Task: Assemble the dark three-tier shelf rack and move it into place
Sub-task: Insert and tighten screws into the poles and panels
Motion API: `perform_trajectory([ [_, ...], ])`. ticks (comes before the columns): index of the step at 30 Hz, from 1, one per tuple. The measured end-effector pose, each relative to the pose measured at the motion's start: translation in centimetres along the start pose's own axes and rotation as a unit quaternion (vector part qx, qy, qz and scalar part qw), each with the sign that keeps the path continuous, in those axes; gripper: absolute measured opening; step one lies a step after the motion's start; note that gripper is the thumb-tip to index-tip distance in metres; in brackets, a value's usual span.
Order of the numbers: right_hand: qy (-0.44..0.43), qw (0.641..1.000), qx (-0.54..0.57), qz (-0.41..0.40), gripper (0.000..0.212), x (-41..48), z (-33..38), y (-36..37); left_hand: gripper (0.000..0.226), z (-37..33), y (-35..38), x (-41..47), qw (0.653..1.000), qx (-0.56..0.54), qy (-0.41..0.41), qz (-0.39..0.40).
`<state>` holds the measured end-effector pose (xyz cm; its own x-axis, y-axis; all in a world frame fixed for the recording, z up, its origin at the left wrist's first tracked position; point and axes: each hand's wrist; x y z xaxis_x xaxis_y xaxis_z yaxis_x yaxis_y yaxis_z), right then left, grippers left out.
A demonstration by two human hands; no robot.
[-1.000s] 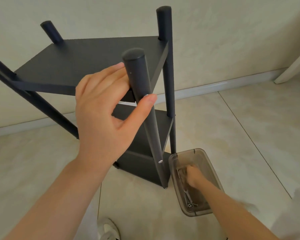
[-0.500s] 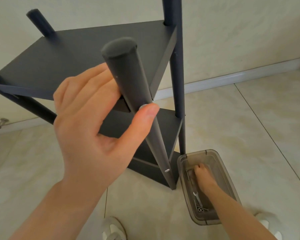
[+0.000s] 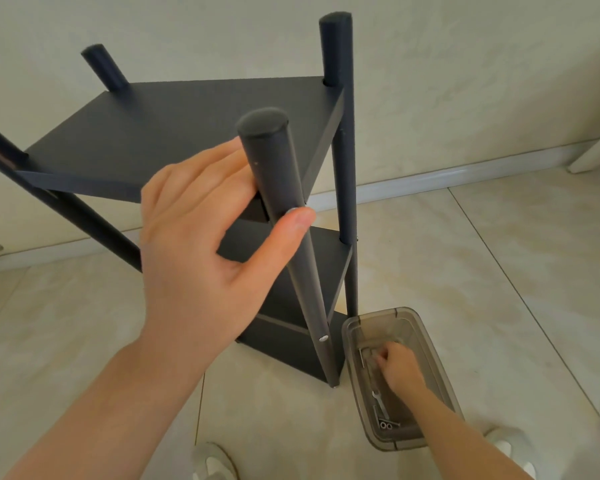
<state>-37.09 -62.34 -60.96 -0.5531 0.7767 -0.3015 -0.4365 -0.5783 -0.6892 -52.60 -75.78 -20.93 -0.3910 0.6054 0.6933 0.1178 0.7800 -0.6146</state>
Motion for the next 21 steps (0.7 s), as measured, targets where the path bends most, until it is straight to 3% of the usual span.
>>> perform_trajectory([
  [2,0.032,0.989,0.109,-0.093,0.017,-0.9,1.8,-0.7,0.037,-0.4,-0.1,0.2,1.000,-0.003,0.002,0.012],
  [4,0.072,0.947,0.234,-0.210,0.019,-1.5,4.7,-2.0,0.037,-0.3,-0.2,0.4,1.000,-0.004,-0.004,0.017],
  [8,0.012,0.861,0.383,-0.335,0.020,-2.9,12.6,-5.8,0.037,-0.2,-0.4,0.5,0.999,-0.010,-0.012,0.038],
  [12,-0.096,0.833,0.422,-0.344,0.022,-5.8,19.4,-9.0,0.042,-0.3,-0.6,0.7,0.998,0.008,-0.033,0.043],
  [21,-0.175,0.870,0.375,-0.268,0.021,-10.8,24.2,-10.6,0.045,0.4,-0.4,1.2,0.998,0.007,-0.035,0.054],
])
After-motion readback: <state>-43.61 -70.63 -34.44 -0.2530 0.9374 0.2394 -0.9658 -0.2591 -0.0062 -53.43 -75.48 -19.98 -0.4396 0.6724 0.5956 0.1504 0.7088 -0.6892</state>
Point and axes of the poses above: each hand's wrist, its own x-axis towards the middle knuckle, its own y-axis out of the palm, z = x × y, and after that the axes turned 14 degrees about -y, right-handed
